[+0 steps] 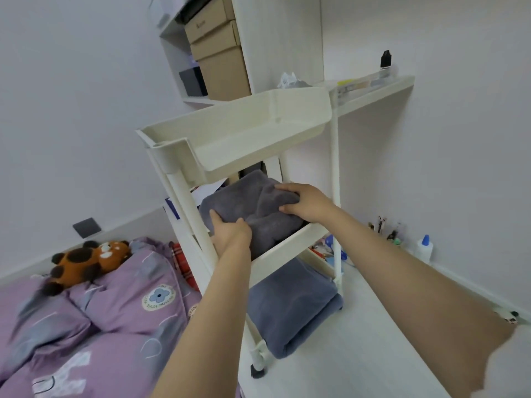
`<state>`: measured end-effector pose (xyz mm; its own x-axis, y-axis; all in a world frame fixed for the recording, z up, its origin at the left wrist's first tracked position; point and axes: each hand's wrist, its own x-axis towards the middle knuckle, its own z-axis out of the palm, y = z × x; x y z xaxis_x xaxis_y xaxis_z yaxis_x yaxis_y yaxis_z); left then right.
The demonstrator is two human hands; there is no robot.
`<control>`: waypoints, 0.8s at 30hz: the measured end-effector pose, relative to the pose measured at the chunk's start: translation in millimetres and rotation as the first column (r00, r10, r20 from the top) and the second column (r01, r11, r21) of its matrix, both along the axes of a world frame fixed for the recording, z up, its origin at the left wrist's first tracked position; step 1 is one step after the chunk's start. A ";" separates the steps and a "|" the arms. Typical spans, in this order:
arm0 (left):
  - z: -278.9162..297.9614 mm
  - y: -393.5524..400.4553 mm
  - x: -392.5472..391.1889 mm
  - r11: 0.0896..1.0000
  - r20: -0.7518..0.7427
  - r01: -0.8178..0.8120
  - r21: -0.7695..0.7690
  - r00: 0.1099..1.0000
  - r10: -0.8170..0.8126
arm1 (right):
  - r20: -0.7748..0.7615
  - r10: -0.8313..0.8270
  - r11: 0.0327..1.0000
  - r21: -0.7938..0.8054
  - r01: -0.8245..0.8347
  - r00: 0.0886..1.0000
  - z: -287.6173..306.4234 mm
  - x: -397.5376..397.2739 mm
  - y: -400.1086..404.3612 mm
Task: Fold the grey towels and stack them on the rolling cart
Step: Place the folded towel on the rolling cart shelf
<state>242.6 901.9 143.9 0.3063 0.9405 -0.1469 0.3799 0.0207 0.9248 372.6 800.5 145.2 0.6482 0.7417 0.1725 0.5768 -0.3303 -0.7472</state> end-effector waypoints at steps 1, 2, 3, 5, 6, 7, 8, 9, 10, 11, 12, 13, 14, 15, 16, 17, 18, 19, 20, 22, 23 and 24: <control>-4.4 1.4 3.3 1.000 -0.018 -0.003 -0.015 1.000 0.003 | 0.016 -0.017 1.000 -0.018 0.017 1.000 -4.1 3.0 0.9; -3.9 3.6 4.8 1.000 -0.011 -0.008 -0.019 1.000 0.008 | 0.025 -0.026 1.000 -0.010 0.027 0.999 -3.4 3.9 1.5; -3.3 5.4 5.8 1.000 0.018 -0.011 -0.024 1.000 0.011 | 0.017 -0.029 1.000 0.004 0.029 0.999 -2.3 4.5 1.0; -2.8 9.0 7.5 0.999 0.075 -0.032 -0.003 0.997 0.033 | -0.005 -0.026 0.999 0.041 0.027 1.000 1.3 4.3 -2.8; -2.8 10.5 7.6 0.999 0.080 -0.034 0.006 0.996 0.034 | -0.011 -0.029 0.998 0.055 0.029 1.000 2.0 3.8 -4.8; -3.3 10.9 7.8 1.000 0.070 -0.026 0.006 0.997 0.025 | -0.014 -0.034 0.997 0.062 0.034 0.999 1.4 3.3 -7.8; -4.3 11.9 8.0 1.000 0.040 -0.011 -0.001 0.999 0.011 | 0.004 -0.040 0.998 0.047 0.040 0.999 1.0 2.7 -9.3; -4.9 10.8 8.2 1.000 -0.015 0.010 -0.018 1.000 -0.010 | 0.051 -0.042 0.999 -0.007 0.043 0.998 0.4 1.5 -10.8; -3.9 8.7 8.1 1.000 -0.096 0.022 -0.014 0.995 -0.023 | 0.120 -0.035 0.995 -0.087 0.045 0.992 0.2 -0.7 -10.9; -1.2 5.0 7.8 0.999 -0.184 0.032 0.033 0.983 -0.025 | 0.184 -0.025 0.985 -0.165 0.056 0.983 0.3 -3.2 -10.7; 1.0 1.5 8.1 0.991 -0.259 0.058 0.119 0.966 -0.025 | 0.245 -0.029 0.972 -0.220 0.085 0.969 1.0 -6.1 -10.9; 2.3 -1.9 8.5 0.967 -0.310 0.113 0.226 0.950 -0.039 | 0.309 -0.045 0.961 -0.247 0.126 0.950 1.6 -9.0 -11.5; 2.8 -4.7 9.5 0.925 -0.358 0.200 0.324 0.931 -0.076 | 0.380 -0.060 0.955 -0.247 0.163 0.923 0.5 -11.4 -11.9; 1.9 -6.4 10.7 0.875 -0.422 0.302 0.379 0.898 -0.127 | 0.441 -0.059 0.952 -0.246 0.183 0.896 -1.1 -13.5 -12.8; -0.7 -7.0 11.5 0.836 -0.498 0.397 0.379 0.849 -0.178 | 0.473 -0.038 0.946 -0.266 0.184 0.880 -3.9 -14.4 -13.3; -3.9 -6.2 12.4 0.814 -0.573 0.470 0.341 0.791 -0.217 | 0.472 -0.014 0.936 -0.303 0.177 0.881 -6.0 -14.5 -14.2; -6.6 -5.4 11.9 0.804 -0.631 0.514 0.298 0.738 -0.238 | 0.452 -0.002 0.924 -0.340 0.174 0.892 -8.2 -14.2 -14.6; -7.6 -4.4 11.7 0.801 -0.667 0.534 0.272 0.705 -0.243 | 0.432 -0.002 0.915 -0.364 0.176 0.902 -9.7 -13.5 -14.6; -7.3 -4.6 11.1 0.801 -0.683 0.539 0.260 0.689 -0.242 | 0.422 -0.010 0.910 -0.372 0.183 0.907 -10.5 -12.9 -14.3; -3.9 -8.7 7.7 0.799 -0.681 0.537 0.272 0.694 -0.234 | 0.414 -0.039 0.908 -0.365 0.205 0.909 -12.4 -13.9 -13.8; -1.6 -11.4 5.2 0.794 -0.664 0.531 0.295 0.711 -0.229 | 0.412 -0.063 0.916 -0.337 0.217 0.909 -13.1 -15.9 -14.6; -0.1 -14.4 3.1 0.790 -0.638 0.520 0.325 0.737 -0.223 | 0.412 -0.093 0.929 -0.291 0.228 0.907 -14.5 -18.9 -16.5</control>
